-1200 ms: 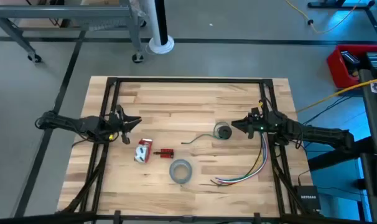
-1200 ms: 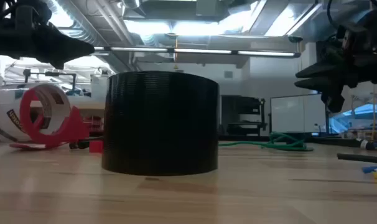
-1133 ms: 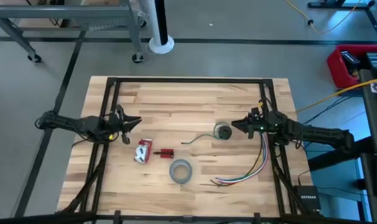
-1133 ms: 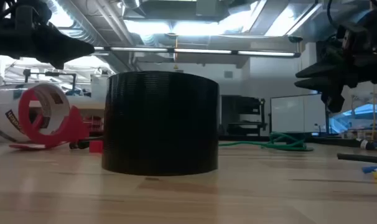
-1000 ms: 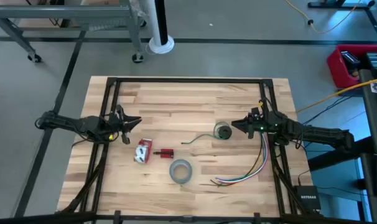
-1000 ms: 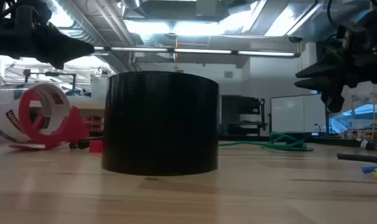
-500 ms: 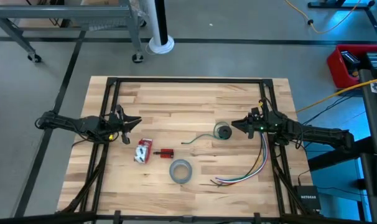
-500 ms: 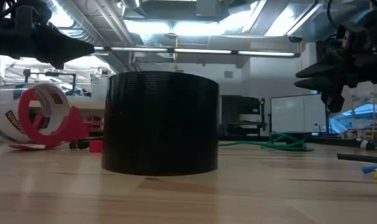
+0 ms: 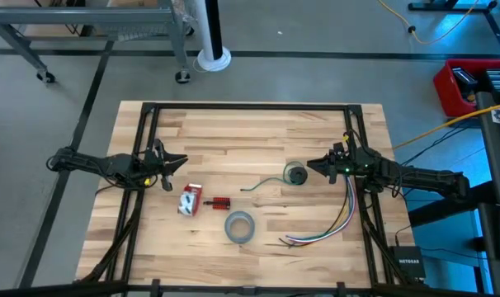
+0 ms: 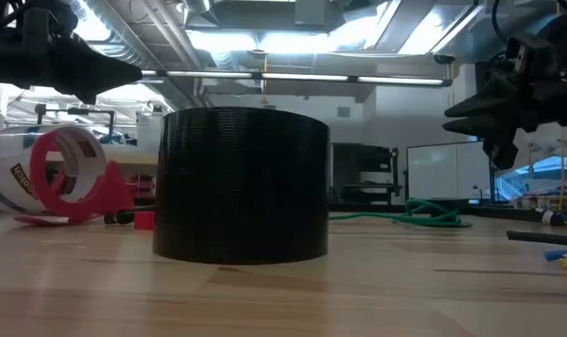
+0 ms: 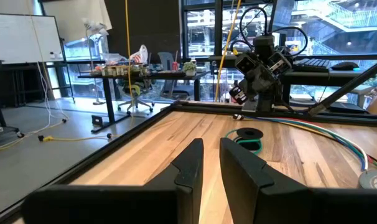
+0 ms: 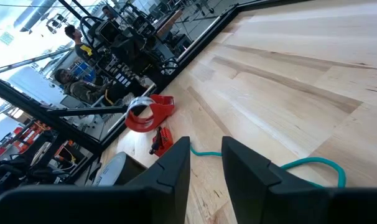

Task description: Coil cords

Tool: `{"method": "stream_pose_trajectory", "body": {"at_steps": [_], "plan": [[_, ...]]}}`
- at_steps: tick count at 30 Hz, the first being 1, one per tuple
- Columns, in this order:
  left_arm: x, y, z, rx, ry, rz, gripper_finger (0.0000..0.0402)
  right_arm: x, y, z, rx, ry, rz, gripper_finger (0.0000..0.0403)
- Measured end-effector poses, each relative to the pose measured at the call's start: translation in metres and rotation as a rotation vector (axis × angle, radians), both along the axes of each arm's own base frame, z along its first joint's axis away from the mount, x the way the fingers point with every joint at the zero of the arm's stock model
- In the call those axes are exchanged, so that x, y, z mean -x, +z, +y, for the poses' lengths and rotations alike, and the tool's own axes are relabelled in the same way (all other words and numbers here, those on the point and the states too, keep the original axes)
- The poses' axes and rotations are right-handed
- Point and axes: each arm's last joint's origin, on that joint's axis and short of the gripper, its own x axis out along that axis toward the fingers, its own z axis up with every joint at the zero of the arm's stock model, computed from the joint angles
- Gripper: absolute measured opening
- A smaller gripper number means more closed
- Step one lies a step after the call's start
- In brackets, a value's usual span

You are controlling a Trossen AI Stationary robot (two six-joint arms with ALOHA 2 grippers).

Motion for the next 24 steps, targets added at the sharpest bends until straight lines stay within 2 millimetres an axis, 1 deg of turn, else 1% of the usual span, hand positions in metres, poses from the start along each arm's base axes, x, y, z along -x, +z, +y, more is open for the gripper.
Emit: {"method": "stream_pose_trajectory", "body": {"at_steps": [14,19,20,24], "plan": [[0.0,0.0001,0.0,-0.004,0.0,0.001,0.0047,0.0,0.0,0.0,0.0,0.0,0.0,0.0097],[0.0,0.0001,0.0002,-0.096,0.008,0.035,0.0047,0.0,0.0,0.0,0.0,0.0,0.0,0.0097],[0.0,0.0001,0.0002,-0.088,0.008,0.032,0.0047,0.0,0.0,0.0,0.0,0.0,0.0,0.0097],[0.0001,0.0013,0.0003,0.04,0.0,-0.027,0.0047,0.0,0.0,0.0,0.0,0.0,0.0,0.0097]]}}
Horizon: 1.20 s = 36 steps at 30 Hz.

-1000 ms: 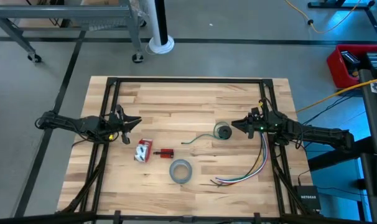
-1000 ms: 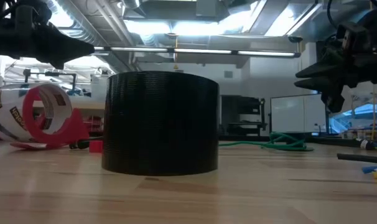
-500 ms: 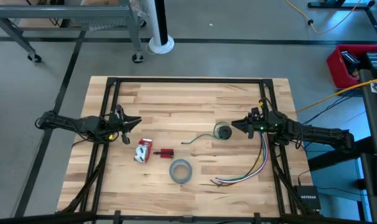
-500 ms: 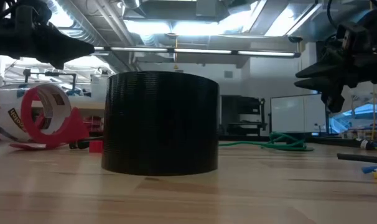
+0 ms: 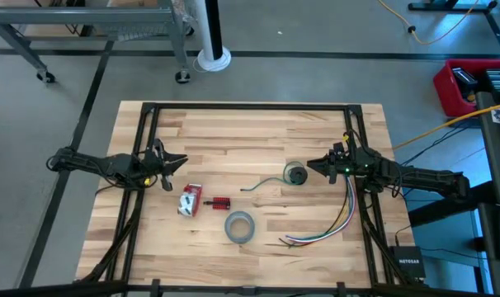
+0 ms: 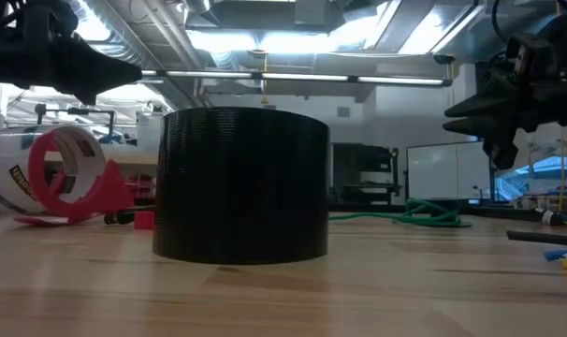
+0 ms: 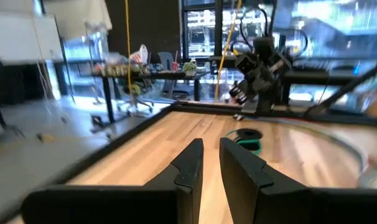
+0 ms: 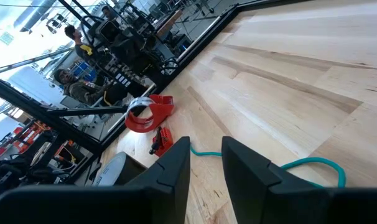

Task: Coil cords
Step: Prepare the spool

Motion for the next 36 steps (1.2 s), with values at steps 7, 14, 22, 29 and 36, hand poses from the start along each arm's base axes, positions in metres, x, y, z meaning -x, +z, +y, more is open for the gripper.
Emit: {"method": "stream_pose_trajectory", "body": {"at_steps": [7,14,22,29,36], "plan": [[0.003,0.015,0.001,0.049,0.005,-0.171,0.0047,0.0,0.001,0.0,0.002,-0.009,-0.006,0.0097],[0.004,0.022,0.001,0.283,-0.036,-0.325,0.0047,0.0,0.001,0.0,0.004,-0.005,-0.014,0.0097],[-0.006,0.017,-0.001,0.631,-0.083,-0.38,0.0047,-0.001,0.008,-0.002,0.024,-0.055,-0.082,0.0097],[-0.025,0.047,-0.005,0.492,-0.084,-0.495,0.0047,-0.001,0.02,-0.002,-0.001,-0.064,-0.213,0.0097],[-0.084,0.096,-0.014,0.189,-0.011,-0.314,0.0047,0.0,0.024,-0.005,0.009,-0.169,-0.248,0.0097]]}}
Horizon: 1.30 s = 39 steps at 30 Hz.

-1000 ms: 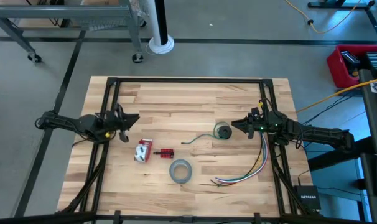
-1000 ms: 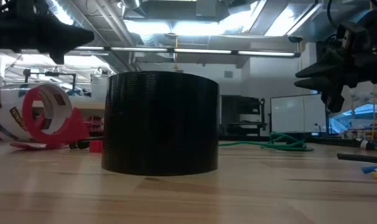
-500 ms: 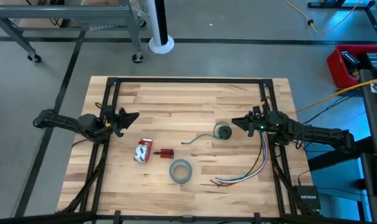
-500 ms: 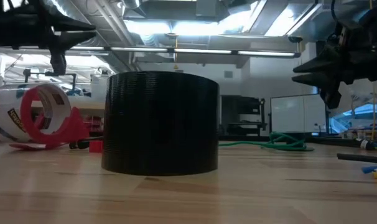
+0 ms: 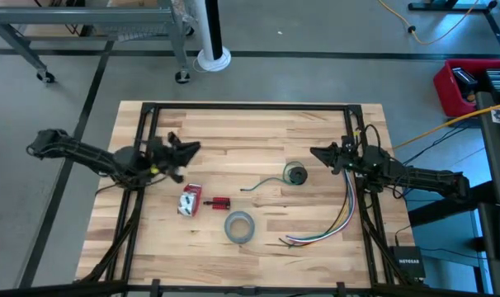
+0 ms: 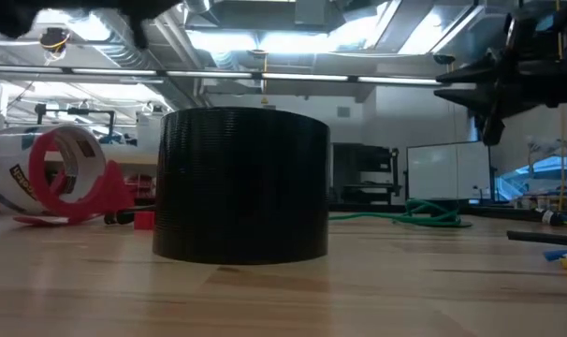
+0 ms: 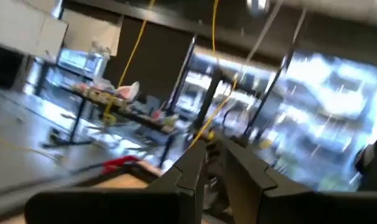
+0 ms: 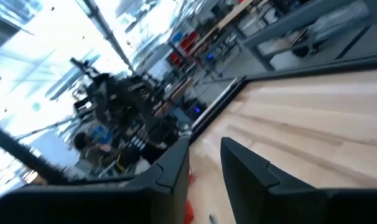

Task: Coil cords
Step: Prepare the spool

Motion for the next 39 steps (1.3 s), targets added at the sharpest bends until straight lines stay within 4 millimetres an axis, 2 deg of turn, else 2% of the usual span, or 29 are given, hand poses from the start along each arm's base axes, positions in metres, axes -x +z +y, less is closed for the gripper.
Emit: {"method": "stream_pose_trajectory", "body": {"at_steps": [3,6,14,20,28,34,39], "plan": [[-0.028,0.013,0.002,-0.112,0.057,0.1,0.0047,0.0,0.0,0.0,-0.006,-0.01,-0.003,0.0097],[-0.051,0.01,0.009,-0.121,0.091,0.225,0.0047,0.0,0.0,0.0,-0.067,-0.005,-0.02,0.0097],[-0.085,-0.027,0.051,0.311,-0.086,0.34,0.0047,0.0,-0.011,0.0,-0.256,-0.005,0.042,0.0097],[-0.102,-0.054,0.078,0.518,-0.172,0.396,0.0047,0.001,-0.023,0.001,-0.364,0.003,0.134,0.0097],[-0.152,-0.076,0.089,0.606,-0.337,0.495,0.0047,0.001,-0.026,0.003,-0.422,0.059,0.164,0.0097],[-0.193,-0.083,0.095,0.629,-0.451,0.536,0.0047,0.001,-0.026,0.003,-0.422,0.058,0.166,0.0097],[-0.216,-0.087,0.102,0.724,-0.486,0.661,0.0047,0.001,-0.026,0.003,-0.442,0.055,0.164,0.0097]]}}
